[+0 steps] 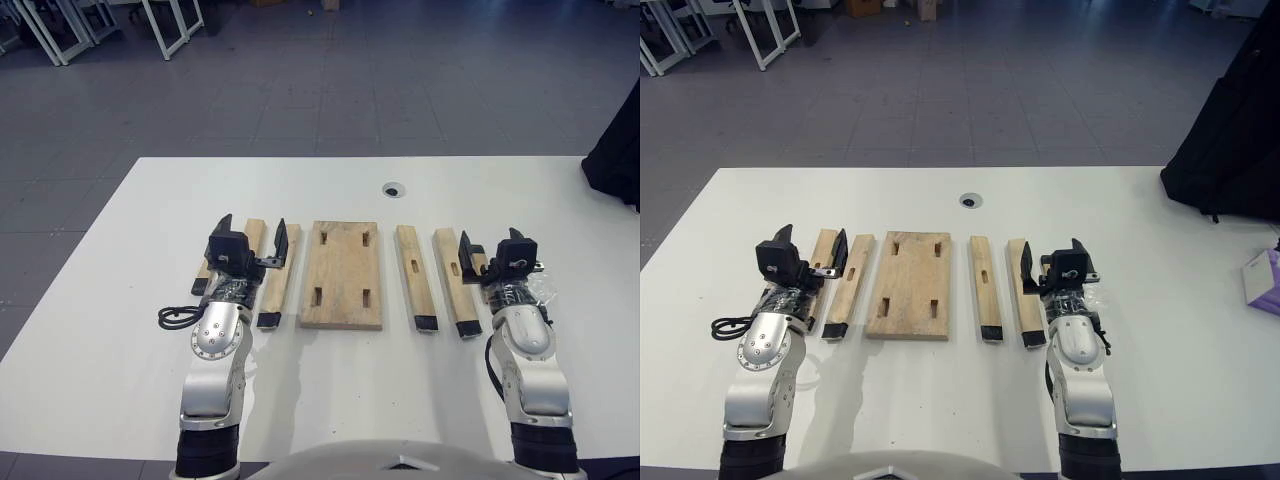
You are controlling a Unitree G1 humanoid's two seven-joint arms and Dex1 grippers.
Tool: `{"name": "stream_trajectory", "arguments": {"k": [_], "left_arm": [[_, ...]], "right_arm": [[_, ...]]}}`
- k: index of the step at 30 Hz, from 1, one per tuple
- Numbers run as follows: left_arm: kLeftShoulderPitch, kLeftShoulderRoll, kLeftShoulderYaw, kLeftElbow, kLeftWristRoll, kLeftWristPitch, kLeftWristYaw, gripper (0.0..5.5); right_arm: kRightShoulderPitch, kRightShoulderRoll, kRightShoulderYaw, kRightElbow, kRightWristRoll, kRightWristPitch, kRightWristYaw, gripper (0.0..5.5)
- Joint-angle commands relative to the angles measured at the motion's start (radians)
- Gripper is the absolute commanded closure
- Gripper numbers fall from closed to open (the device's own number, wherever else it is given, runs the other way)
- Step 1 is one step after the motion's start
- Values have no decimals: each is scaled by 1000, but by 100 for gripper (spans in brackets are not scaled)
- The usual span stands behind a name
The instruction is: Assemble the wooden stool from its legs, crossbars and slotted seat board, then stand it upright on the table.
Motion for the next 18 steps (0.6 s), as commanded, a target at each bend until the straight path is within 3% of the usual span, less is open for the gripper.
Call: {"name": "stream_trajectory", "arguments": {"k": [1,18], "left_arm": [[11,1,-26,-23,12,30,-3,84],[-5,3,19,36,-17,-19,-10,84]], "right_arm": [[4,21,-4,-22,14,41,-8,134],[-25,21,31,50,-34,-20,2,134]]}}
